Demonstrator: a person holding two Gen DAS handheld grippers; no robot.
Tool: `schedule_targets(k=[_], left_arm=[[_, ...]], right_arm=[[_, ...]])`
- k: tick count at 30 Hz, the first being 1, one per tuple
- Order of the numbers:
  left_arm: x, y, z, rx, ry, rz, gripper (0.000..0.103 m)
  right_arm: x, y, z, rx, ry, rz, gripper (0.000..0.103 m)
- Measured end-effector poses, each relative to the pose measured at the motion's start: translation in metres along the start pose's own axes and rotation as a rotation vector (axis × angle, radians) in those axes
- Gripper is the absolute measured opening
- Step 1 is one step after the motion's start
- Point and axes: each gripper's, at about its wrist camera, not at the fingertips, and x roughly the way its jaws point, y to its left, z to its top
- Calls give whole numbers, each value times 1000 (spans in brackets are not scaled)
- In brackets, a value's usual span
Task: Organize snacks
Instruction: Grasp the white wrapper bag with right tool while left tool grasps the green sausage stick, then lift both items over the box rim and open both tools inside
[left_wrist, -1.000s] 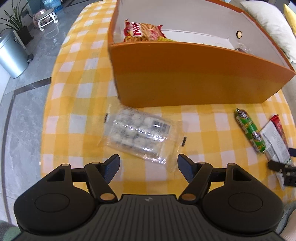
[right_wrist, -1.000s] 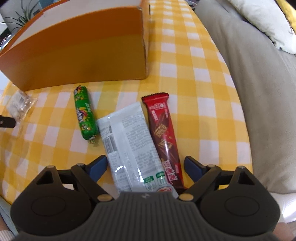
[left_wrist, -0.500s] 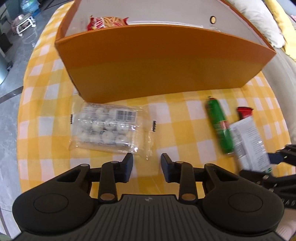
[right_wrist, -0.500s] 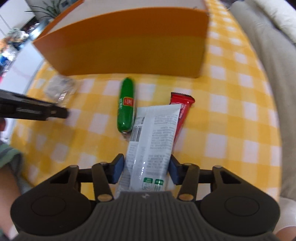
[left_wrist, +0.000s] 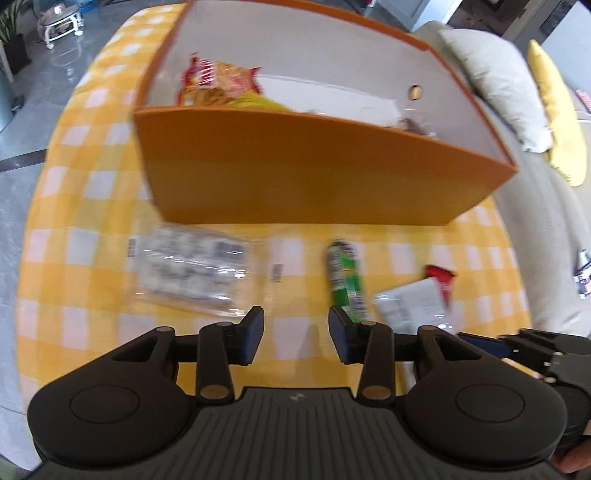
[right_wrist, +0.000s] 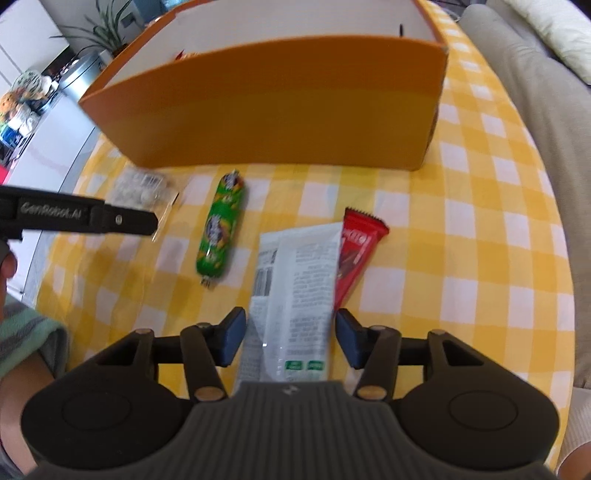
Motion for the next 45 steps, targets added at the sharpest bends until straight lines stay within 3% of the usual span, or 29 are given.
schedule_targets(k=[6,12,18,23,25,32,36,41,45], left_arm=[[15,-34,4,34,2,-22,49],[40,-58,5,106,33,75,49],[50,-53,4,118,73,118,30],[47,-47,3,150,123,145,25],[44,-40,1,150,133,138,25],[44,-33,-2,151,100,138,32],[48,-42,-4,194,94,178,33],[50,-50,-6,227,72,199,33],[45,-43,-8,168,27,179,31]], right_arm=[[-7,-8,3,48,-21,6,52],[-4,-10,2,52,-16,1,46],[-6,-8,2,52,-20,13,47],[-4,4,1,11,-16,-17,49],[-1,14,-1,-32,-15,-50,55],[14,30,-3,-83,15,-122,59],[18,28,-4,-68,18,-142,50],[16,20,-4,-9,22,-112,47],[14,16,-4,24,27,-90,47]])
